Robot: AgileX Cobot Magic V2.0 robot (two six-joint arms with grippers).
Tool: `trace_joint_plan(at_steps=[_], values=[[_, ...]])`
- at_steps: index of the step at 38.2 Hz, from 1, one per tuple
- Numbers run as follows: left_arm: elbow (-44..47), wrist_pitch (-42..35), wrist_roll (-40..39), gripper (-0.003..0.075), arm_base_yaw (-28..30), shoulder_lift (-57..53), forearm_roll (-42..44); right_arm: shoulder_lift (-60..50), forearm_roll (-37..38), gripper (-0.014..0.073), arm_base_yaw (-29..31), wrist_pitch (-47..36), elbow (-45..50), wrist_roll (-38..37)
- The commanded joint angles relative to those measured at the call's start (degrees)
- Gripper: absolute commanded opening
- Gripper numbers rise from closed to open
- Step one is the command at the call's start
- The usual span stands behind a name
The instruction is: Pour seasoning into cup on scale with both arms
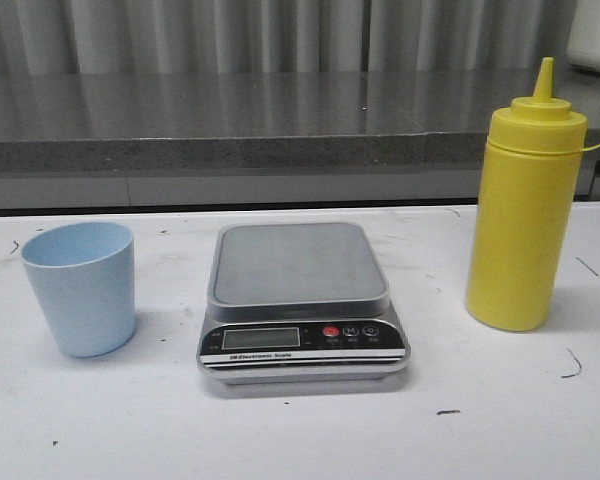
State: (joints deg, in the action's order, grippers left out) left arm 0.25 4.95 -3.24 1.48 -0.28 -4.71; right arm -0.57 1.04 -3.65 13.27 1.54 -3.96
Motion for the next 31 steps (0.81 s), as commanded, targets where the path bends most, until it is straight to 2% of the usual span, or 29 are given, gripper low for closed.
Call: trace_joint_plan(at_steps=[1,6,10,13,19,25,31], values=[[1.41,-9.87,-0.22,-0.002,0.06,-1.04,-0.1,-0.95,0.41,-0.012,0.11,-8.4,-0.32,-0.03],[1.04,-17.0,-0.22,-0.002,0.06,-0.94,-0.21,-0.95,0.41,-0.012,0.11,-13.82,-0.32,-0.03],[-0.97,-16.46,-0.22,-0.002,0.06,-0.79,-0.21,-0.95,-0.54,-0.012,0.11,-18.08,-0.37,-0.11],[-3.57,-15.49,-0.22,-0.002,0.06,-0.69,-0.21,-0.95,-5.34,-0.012,0.11,-19.84,-0.97,-1.62],[-11.29,-9.07,-0.22,-0.002,0.06,0.11,-0.21,-0.82,-13.68,-0.012,0.11,-19.34,-5.27,-1.89],[-20.29,-1.46,-0.22,-0.002,0.06,6.37,-0.1,2.65,-13.38,-0.012,0.11,-16.58,-14.75,-1.35],[-27.6,3.51,-0.19,-0.002,0.06,15.43,-0.1,12.54,-10.01,-0.012,0.11,-6.52,-27.31,1.37]])
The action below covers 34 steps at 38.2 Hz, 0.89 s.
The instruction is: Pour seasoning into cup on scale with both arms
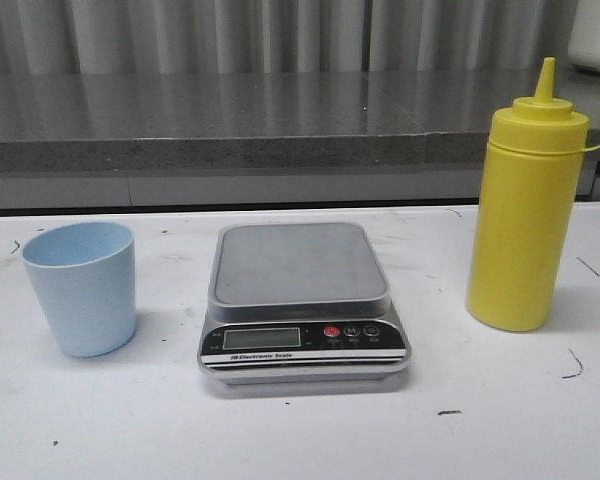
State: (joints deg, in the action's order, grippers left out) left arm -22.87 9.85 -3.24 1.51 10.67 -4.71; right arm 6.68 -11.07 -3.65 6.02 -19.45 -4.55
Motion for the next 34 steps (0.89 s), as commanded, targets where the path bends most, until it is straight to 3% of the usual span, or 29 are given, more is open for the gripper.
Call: trace_joint_plan(at_steps=[1,10,28,32,34], values=[[-5.5,-0.94,-0.19,-0.002,0.03,5.9,-0.1,6.76,2.72,-0.012,0.11,1.81,-8.11,2.39],[-8.76,-0.5,-0.19,-0.002,0.03,12.65,-0.1,18.58,7.67,-0.012,0.11,7.93,-15.84,3.26],[-8.76,-0.5,-0.19,-0.0009,0.03,12.77,-0.21,19.6,7.67,-0.0117,0.11,7.55,-15.84,3.26],[-8.66,-0.5,-0.19,0.0092,0.03,12.77,-0.21,19.6,7.67,-0.0062,0.11,6.9,-15.84,3.26],[-8.66,-0.5,-0.19,0.0196,0.03,12.77,-0.21,19.6,7.67,0.0004,0.11,6.67,-15.84,3.26]])
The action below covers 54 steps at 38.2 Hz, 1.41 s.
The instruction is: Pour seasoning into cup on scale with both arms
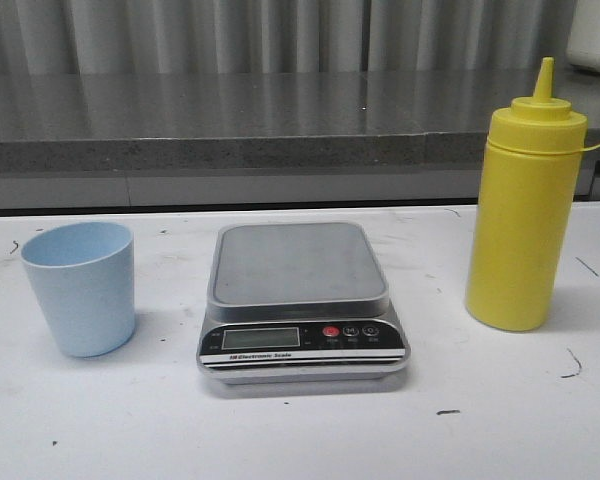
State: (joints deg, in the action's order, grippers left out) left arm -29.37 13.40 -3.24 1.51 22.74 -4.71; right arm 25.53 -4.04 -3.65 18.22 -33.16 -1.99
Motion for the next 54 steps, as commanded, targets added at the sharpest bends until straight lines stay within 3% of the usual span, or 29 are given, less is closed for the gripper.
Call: trace_joint_plan(at_steps=[1,5,7,9,11,25,38,46,54], values=[[-2.17,-4.05,-0.19,0.0243,0.03,0.7,-0.21,0.74,0.63,0.0042,0.11,-5.52,-2.13,0.7],[-2.17,-4.05,-0.19,0.0519,0.03,0.7,-0.21,0.74,0.63,0.0269,0.11,-5.1,-2.13,0.7],[-2.17,-4.05,-0.19,0.0614,0.03,0.7,-0.21,0.74,0.63,0.041,0.11,-4.79,-2.13,0.7],[-2.17,-4.05,-0.19,0.0668,0.03,0.7,-0.21,0.74,0.63,0.0536,0.11,-4.55,-2.13,0.7],[-2.17,-4.05,-0.19,0.067,0.03,0.7,-0.21,0.74,0.63,0.0612,0.11,-4.55,-2.13,0.7],[-3.43,-3.19,-0.19,0.067,-3.22,6.72,-3.16,0.74,0.63,0.0601,0.11,-4.6,-2.13,0.7],[-10.59,0.23,2.27,0.067,-22.02,25.31,-2.76,0.74,0.63,0.0601,0.11,-4.6,-2.13,0.7],[-20.89,10.58,3.24,0.067,-31.51,40.57,0.99,0.74,0.63,0.0601,0.11,-4.6,-2.13,0.7],[-30.69,22.67,2.72,0.067,-33.24,55.12,1.97,0.74,0.63,0.0601,0.11,-4.6,-2.13,0.7]])
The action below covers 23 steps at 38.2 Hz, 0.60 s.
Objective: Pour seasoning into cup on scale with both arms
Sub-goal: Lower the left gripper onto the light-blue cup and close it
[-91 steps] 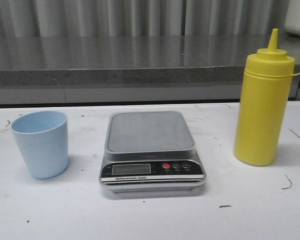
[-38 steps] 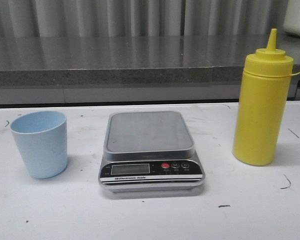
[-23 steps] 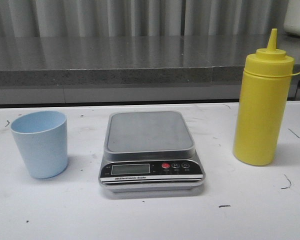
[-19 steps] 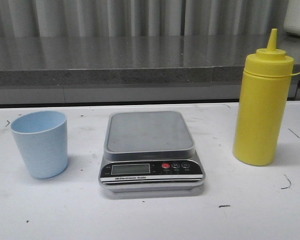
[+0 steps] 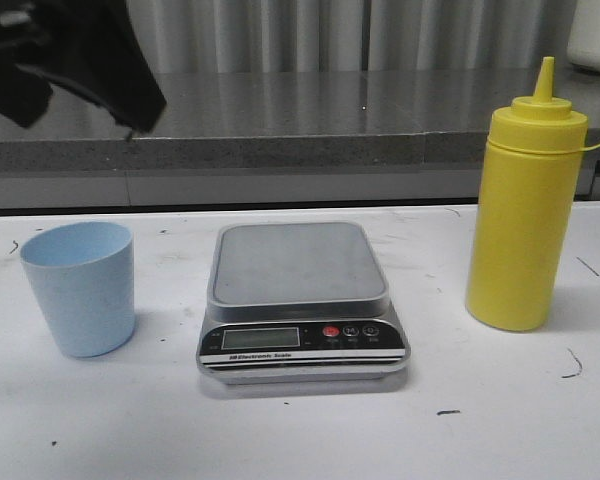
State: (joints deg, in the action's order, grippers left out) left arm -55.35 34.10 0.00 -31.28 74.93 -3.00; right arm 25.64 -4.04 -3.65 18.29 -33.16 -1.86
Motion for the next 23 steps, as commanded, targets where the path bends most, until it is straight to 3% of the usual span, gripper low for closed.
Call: trace_joint_plan(at_steps=[1,17,20,23], values=[[-5.74,2.9,-0.52,0.067,-0.45,4.2,0.26,0.64,0.63,0.0601,0.11,-4.68,-2.13,0.56],[-11.45,6.51,-3.62,0.0661,-0.34,21.04,5.02,0.64,0.63,0.0601,0.11,-4.68,-2.13,0.56],[-11.97,6.85,-3.62,0.061,-0.34,22.39,5.02,0.64,0.63,0.0601,0.11,-4.68,-2.13,0.56],[-12.06,6.74,-3.62,0.05,-0.34,23.28,5.12,0.64,0.63,0.0601,0.11,-4.68,-2.13,0.56]])
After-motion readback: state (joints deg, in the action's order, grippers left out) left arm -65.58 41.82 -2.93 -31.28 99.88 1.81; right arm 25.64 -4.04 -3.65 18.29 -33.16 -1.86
